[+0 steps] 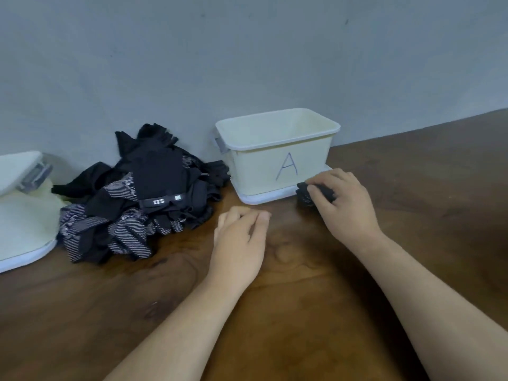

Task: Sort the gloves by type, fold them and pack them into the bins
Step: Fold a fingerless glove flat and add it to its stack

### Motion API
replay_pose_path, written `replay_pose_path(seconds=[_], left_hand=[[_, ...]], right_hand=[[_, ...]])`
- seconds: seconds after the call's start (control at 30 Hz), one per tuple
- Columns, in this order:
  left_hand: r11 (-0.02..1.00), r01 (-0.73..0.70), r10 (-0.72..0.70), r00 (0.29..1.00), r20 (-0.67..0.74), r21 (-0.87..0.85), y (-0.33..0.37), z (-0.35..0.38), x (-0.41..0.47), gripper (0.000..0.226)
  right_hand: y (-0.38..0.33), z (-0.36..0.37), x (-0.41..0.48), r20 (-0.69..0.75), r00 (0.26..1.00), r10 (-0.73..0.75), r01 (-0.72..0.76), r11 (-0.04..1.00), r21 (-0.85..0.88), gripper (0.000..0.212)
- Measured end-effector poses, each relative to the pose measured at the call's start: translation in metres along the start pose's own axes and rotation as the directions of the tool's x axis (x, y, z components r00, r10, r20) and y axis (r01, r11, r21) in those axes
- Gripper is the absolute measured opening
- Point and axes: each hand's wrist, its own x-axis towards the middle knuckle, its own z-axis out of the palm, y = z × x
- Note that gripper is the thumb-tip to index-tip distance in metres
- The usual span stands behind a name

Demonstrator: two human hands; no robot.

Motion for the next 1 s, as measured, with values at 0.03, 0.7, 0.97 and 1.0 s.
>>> replay_pose_path(seconds=[0.03,0.7,0.97,1.0], left_hand=[[1.000,0.008,-0.008,1.000,-0.005,0.003,-0.009,-0.013,-0.009,0.036],[0.986,0.152,-0.139,0.975,-0.174,0.065,-0.131,-0.184,-0.080,0.023],[0.984,0.157,-0.145,0.980,-0.136,0.089,-0.133,-0.180,-0.074,0.036],[0.983,0.157,-0.145,0.981,-0.130,0.093,-0.132,-0.180,-0.075,0.037]], right_hand=[[-0.010,0.003,-0.004,-0.004,1.000,-0.006,0.006,0.999,0.046,0.013],[-0.177,0.175,-0.026,0.192,0.979,-0.068,0.080,0.995,-0.060,0.053],[-0.175,0.191,-0.011,0.079,0.996,-0.039,0.044,0.998,-0.055,0.037],[-0.175,0.189,-0.011,0.065,0.997,-0.050,0.051,0.999,-0.008,0.035]])
